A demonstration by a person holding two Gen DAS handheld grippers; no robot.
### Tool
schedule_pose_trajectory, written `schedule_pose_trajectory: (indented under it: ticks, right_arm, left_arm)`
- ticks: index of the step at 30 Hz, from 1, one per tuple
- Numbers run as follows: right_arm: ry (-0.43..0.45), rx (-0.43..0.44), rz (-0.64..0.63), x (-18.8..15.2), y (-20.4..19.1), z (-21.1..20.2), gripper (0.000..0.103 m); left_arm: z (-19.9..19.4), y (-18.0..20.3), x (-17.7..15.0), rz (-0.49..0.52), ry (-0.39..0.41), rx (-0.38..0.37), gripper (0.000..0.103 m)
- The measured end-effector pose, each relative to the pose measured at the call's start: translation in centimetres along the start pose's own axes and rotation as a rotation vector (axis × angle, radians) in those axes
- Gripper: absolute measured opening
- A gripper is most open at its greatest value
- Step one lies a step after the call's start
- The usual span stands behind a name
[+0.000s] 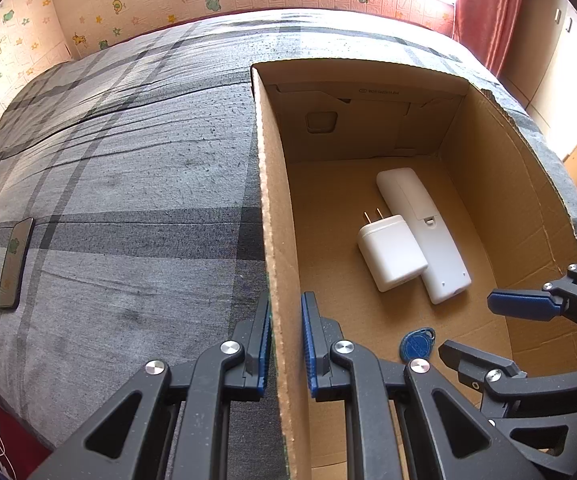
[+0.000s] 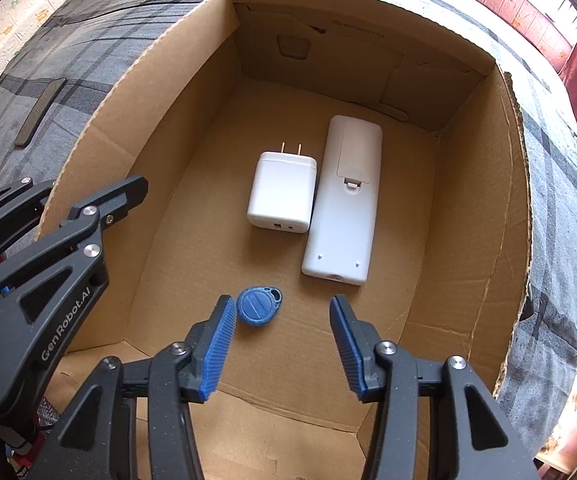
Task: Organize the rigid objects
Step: 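Lower the key fob into the box and open the right gripper, then move the right gripper back to the gold keychain beside the box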
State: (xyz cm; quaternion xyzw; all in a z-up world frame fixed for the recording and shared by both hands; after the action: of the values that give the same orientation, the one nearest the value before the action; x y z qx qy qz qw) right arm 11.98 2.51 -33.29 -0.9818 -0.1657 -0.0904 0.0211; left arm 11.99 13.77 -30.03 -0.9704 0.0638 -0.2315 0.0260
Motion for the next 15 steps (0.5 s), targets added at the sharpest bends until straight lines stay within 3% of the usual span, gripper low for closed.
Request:
schedule_pose_trajectory:
  ticks: [15]
  right_arm:
    - [0.103, 0.018, 0.024, -1.0, 0.8, -6.7, 0.052]
  left_arm:
    - [0.1, 0.0, 0.0, 0.000, -0.003, 0.001, 0.015]
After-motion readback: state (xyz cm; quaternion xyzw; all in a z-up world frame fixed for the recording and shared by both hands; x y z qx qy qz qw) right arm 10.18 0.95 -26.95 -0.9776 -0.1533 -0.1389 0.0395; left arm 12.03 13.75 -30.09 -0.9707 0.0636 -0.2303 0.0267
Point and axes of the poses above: each gripper's, at about its wrist camera, not at the fingertips, and z roughly the way its jaws point, y to its right, x to its top, the point moved 10 cm from there along z, roughly the way its jaws point, and after that the axes turned 11 degrees about z, right-handed, at the moved point
